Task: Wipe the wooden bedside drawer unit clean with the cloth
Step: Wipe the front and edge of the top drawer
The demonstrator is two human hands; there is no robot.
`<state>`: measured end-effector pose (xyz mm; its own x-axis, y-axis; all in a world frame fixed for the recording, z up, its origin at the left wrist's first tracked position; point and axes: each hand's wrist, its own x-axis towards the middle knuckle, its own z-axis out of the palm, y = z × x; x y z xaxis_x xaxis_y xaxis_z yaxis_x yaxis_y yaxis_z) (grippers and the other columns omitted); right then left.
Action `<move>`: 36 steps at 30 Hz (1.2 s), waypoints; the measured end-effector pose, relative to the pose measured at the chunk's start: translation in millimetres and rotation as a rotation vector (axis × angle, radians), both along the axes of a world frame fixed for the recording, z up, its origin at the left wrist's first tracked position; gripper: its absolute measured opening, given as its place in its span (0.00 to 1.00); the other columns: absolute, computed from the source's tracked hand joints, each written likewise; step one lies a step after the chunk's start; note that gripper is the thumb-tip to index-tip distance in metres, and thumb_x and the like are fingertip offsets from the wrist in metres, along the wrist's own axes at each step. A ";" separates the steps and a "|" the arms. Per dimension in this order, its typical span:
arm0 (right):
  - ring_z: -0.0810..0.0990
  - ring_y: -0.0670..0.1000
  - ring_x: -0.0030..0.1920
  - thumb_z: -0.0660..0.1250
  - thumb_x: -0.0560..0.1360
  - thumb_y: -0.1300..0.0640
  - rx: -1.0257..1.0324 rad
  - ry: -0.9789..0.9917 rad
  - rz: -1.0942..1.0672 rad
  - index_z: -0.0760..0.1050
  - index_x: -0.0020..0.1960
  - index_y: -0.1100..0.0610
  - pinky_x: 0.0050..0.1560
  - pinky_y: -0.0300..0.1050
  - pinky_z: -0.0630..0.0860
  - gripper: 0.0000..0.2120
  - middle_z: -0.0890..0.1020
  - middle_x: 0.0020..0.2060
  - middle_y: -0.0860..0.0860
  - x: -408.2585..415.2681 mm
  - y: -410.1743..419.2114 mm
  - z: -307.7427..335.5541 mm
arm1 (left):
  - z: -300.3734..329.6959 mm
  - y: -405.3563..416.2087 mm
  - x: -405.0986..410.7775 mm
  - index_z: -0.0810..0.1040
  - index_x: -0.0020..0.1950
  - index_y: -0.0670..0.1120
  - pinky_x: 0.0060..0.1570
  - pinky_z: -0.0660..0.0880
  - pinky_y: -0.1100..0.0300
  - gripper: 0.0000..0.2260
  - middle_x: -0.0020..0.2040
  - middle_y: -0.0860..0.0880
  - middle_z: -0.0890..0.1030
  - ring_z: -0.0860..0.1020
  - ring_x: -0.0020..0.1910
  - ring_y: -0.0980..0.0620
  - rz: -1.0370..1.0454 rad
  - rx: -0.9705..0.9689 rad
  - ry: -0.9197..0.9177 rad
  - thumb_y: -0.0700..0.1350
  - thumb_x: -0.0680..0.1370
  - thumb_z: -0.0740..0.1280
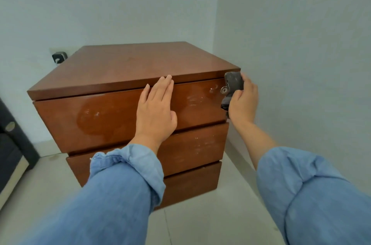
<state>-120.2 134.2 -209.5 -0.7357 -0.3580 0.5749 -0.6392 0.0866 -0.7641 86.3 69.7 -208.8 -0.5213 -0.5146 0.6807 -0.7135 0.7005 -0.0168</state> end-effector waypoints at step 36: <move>0.67 0.43 0.60 0.58 0.77 0.70 -0.192 0.055 0.092 0.72 0.67 0.53 0.58 0.24 0.61 0.22 0.71 0.63 0.52 66.4 -47.4 -72.7 | 9.0 -24.0 -2.3 0.66 0.72 0.42 0.75 0.51 0.50 0.32 0.68 0.44 0.71 0.66 0.70 0.46 -0.031 -0.088 0.124 0.44 0.67 0.64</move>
